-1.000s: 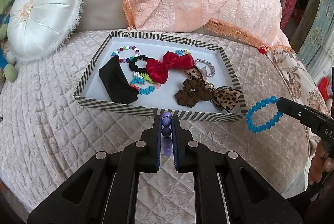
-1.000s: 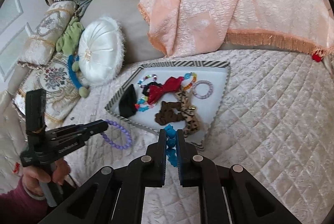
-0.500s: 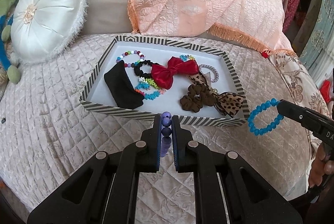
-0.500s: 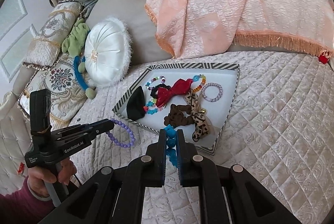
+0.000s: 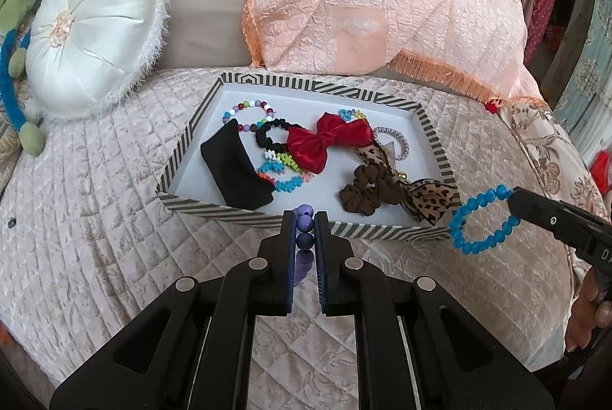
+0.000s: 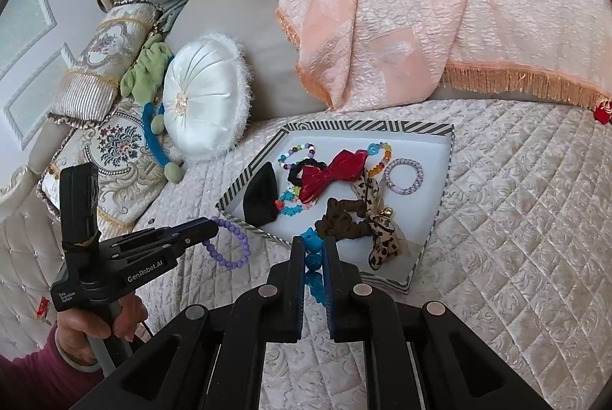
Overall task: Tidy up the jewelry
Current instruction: 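Carry both bracelets into the tray and open both grippers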
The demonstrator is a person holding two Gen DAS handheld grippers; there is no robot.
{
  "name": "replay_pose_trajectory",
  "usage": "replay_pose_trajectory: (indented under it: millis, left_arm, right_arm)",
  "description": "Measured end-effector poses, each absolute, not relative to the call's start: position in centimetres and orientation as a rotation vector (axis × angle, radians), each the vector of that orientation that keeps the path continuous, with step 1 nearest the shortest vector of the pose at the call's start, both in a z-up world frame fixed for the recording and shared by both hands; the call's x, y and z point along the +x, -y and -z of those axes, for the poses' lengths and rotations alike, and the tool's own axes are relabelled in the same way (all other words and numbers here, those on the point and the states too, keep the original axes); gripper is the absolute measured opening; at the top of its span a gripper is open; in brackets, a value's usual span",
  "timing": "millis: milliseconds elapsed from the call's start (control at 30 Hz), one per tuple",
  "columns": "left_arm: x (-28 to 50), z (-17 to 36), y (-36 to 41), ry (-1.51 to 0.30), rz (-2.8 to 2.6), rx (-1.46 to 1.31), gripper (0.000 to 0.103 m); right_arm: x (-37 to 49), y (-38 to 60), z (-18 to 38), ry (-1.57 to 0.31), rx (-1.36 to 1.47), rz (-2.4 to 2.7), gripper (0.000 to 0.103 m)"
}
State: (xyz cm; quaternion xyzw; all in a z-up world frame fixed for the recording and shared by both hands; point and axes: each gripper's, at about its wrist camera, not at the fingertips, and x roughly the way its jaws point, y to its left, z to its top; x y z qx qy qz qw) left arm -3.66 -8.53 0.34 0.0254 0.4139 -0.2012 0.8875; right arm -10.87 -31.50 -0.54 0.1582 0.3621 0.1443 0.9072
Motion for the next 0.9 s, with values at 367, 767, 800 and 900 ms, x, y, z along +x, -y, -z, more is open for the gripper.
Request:
replay_pose_trajectory:
  millis: [367, 767, 800, 900]
  left_arm:
    - [-0.9, -1.9, 7.9, -0.852, 0.384, 0.026, 0.008]
    - [2.4, -3.5, 11.5, -0.853, 0.416, 0.025, 0.008]
    - [2.8, -3.6, 11.9, -0.854, 0.422, 0.022, 0.008]
    - [4.0, -3.6, 13.2, -0.858, 0.435, 0.017, 0.008]
  right_arm:
    - [-9.4, 31.0, 0.4, -0.74, 0.327, -0.308, 0.008]
    - [-5.5, 32.1, -1.3, -0.72, 0.31, -0.26, 0.008]
    - [-5.0, 32.1, -1.3, -0.724, 0.308, -0.259, 0.008]
    - [-3.2, 32.3, -1.3, -0.739, 0.285, -0.249, 0.008]
